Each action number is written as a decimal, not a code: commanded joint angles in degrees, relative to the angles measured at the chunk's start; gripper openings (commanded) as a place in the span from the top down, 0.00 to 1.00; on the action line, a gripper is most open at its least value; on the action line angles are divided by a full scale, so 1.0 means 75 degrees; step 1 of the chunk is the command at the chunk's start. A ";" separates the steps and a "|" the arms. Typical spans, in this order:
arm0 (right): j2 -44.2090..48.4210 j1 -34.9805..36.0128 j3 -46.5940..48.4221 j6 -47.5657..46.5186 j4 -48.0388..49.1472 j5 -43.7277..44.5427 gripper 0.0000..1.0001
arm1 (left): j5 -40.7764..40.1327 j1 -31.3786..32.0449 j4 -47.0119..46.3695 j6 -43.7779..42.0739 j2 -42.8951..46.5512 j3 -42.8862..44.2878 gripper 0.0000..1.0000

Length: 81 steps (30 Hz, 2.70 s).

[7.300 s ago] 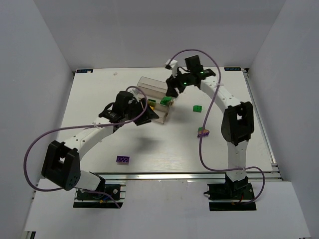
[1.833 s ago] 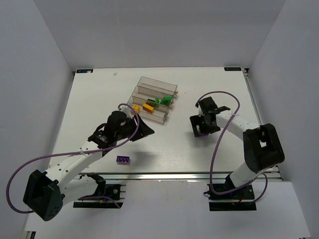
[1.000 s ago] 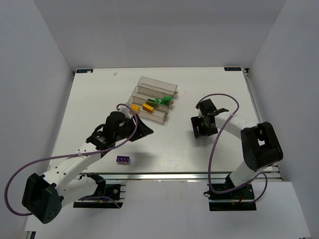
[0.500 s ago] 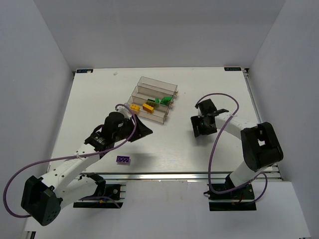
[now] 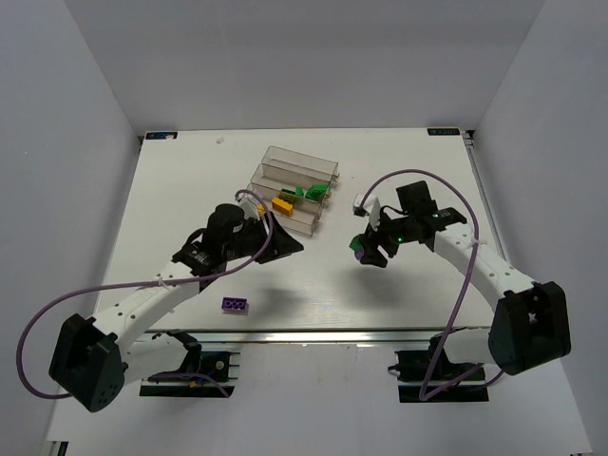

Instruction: Sort the legos into containers by color

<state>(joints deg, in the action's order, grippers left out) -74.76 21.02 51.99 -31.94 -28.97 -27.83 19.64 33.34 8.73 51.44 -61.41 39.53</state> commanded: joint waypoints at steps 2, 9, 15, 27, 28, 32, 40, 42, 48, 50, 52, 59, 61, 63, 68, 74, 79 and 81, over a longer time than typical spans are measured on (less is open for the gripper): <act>-0.0378 0.0022 0.0779 -0.3284 -0.1889 -0.2170 1.00 | 0.0966 0.0031 -0.0730 -0.0273 -0.0460 0.0693 0.40; -0.0671 0.0139 0.1188 -0.4003 -0.1446 -0.2218 1.00 | 0.1541 0.0253 -0.0848 -0.0437 -0.1199 0.1280 0.36; -0.0988 0.0408 0.1904 -0.3617 -0.1200 -0.2277 1.00 | 0.1659 0.0394 -0.0731 -0.0542 -0.1655 0.1596 0.31; -0.0872 0.1099 0.2045 -0.3088 -0.0789 -0.2336 1.00 | 0.1577 0.0546 -0.0660 -0.0800 -0.2219 0.2030 0.29; -0.0848 0.1135 0.2022 -0.3100 -0.0789 -0.2312 1.00 | 0.1565 0.0546 -0.0660 -0.0800 -0.2230 0.2030 0.29; -0.0778 0.1264 0.1940 -0.3089 -0.0754 -0.2277 1.00 | 0.1518 0.0546 -0.0590 -0.0824 -0.2371 0.2124 0.29; -0.0754 0.1452 0.1869 -0.2995 -0.0661 -0.2207 1.00 | 0.1518 0.0546 -0.0508 -0.0847 -0.2465 0.2183 0.37; -0.0731 0.1463 0.1834 -0.2960 -0.0602 -0.2195 1.00 | 0.1542 0.0546 -0.0520 -0.0847 -0.2465 0.2183 0.39; -0.0696 0.1534 0.1811 -0.2913 -0.0555 -0.2160 1.00 | 0.1577 0.0546 -0.0520 -0.0835 -0.2500 0.2183 0.51; -0.0684 0.1545 0.1787 -0.2889 -0.0543 -0.2160 1.00 | 0.1589 0.0617 -0.0520 -0.0835 -0.2511 0.2183 0.54; -0.0661 0.1545 0.1764 -0.2854 -0.0508 -0.2160 1.00 | 0.1635 0.0617 -0.0543 -0.0835 -0.2523 0.2183 0.58; -0.0579 0.1522 0.1577 -0.2877 -0.0321 -0.1867 1.00 | 0.1589 0.0617 -0.0496 -0.0812 -0.2465 0.2148 0.81; -0.0497 0.1487 0.1425 -0.3006 -0.0251 -0.1716 1.00 | 0.1472 0.0617 -0.0450 -0.0800 -0.2348 0.2077 0.85; -0.0438 0.1475 0.1296 -0.3076 -0.0157 -0.1621 1.00 | 0.1401 0.0547 -0.0333 -0.0823 -0.2208 0.2019 0.91; -0.0297 0.1428 0.1038 -0.3124 -0.0086 -0.1480 1.00 | 0.1133 0.0406 -0.0064 -0.0870 -0.1879 0.1948 0.93; -0.0274 0.1288 0.0885 -0.3077 0.0007 -0.1457 1.00 | 0.0932 0.0406 0.0183 -0.0976 -0.1750 0.2019 0.96; -0.0297 0.1194 0.0791 -0.3077 0.0078 -0.1398 1.00 | 0.0815 0.0336 0.0253 -0.1023 -0.1715 0.2089 0.96; -0.0297 0.1147 0.0756 -0.3077 0.0089 -0.1386 1.00 | 0.0745 0.0336 0.0370 -0.1081 -0.1703 0.2159 0.96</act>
<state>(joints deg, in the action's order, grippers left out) -77.97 30.02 57.95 -54.50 -28.16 -38.39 26.68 36.07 9.96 44.86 -76.75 54.04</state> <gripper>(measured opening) 0.708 0.478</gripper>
